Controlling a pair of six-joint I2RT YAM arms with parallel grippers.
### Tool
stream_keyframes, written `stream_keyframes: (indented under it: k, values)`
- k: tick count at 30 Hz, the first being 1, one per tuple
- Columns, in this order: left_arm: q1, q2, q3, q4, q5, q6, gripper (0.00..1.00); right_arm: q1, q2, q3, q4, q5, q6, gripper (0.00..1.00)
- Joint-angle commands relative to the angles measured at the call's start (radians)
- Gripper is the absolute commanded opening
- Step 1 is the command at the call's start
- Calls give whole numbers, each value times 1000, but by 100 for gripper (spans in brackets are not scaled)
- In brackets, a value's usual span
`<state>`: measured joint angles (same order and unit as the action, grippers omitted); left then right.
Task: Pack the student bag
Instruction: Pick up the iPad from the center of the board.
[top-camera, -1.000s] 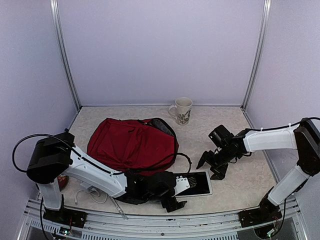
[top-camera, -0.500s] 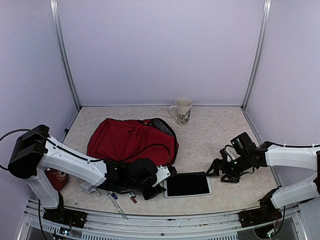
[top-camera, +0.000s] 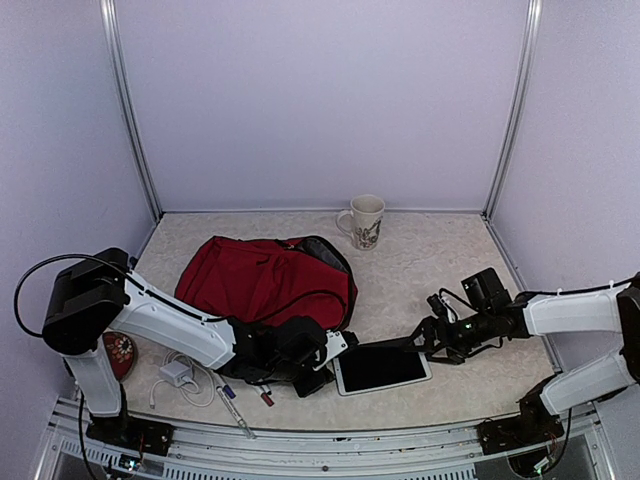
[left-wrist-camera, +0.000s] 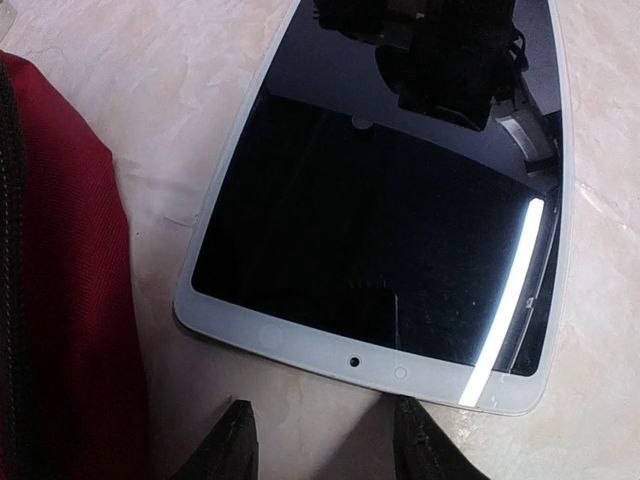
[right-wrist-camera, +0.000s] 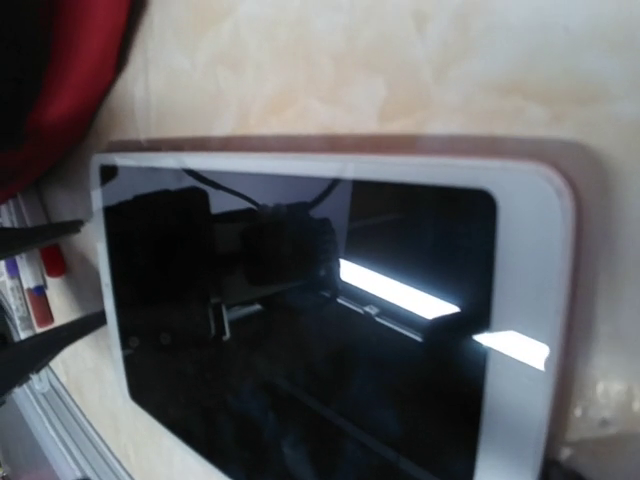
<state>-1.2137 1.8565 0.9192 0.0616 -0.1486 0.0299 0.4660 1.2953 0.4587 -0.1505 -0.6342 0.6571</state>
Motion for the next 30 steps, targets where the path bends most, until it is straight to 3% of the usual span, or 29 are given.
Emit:
stream_keyframes:
  k: [1,7,14,21,26,30]
  values:
    - [4,84,6,-14,37,8,45,11,20,-54,143,-169,30,95]
    - [5,126,-4,15,51,8,45,37,-56,-101,415,-378,205,89]
    - [7,139,-16,35,48,17,46,102,-125,-109,501,-386,326,82]
    - [11,131,-28,41,40,23,46,128,-111,-71,334,-267,274,74]
    - [14,124,-33,42,34,24,46,158,-39,-62,414,-283,316,68]
    - [21,120,-41,56,28,25,46,187,-6,-27,331,-266,293,68]
